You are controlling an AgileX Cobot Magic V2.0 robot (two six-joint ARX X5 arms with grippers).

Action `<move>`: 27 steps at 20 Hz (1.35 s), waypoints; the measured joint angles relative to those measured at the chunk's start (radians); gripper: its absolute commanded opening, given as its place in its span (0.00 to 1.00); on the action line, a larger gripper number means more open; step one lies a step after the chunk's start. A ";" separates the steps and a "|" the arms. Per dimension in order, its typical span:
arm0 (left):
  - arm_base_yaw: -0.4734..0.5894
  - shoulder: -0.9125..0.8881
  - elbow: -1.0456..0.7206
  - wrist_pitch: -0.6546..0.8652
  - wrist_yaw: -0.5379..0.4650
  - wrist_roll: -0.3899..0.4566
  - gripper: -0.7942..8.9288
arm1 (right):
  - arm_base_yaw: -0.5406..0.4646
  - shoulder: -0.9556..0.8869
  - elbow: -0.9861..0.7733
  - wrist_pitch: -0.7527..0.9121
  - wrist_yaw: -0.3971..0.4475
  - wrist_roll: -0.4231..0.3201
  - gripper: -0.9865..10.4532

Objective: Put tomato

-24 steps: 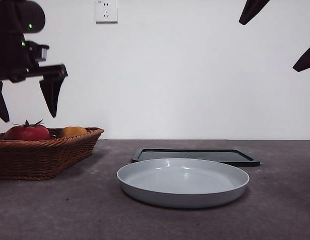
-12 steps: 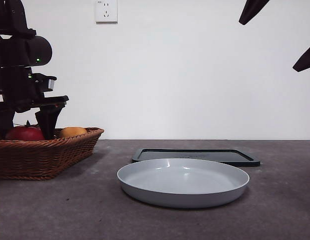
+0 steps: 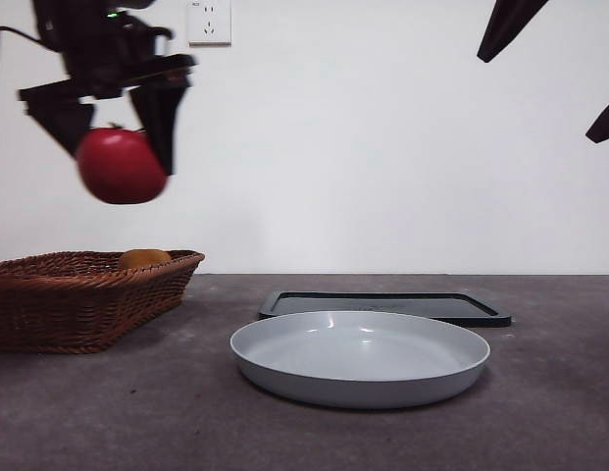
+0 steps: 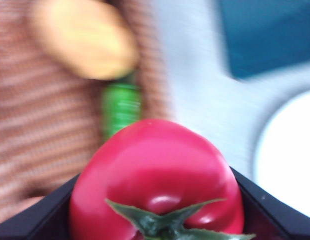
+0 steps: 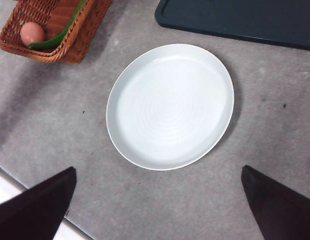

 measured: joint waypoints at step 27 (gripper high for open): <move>-0.463 0.320 0.000 0.240 0.002 -0.025 0.30 | -0.002 -0.147 0.000 -0.120 0.073 0.019 0.58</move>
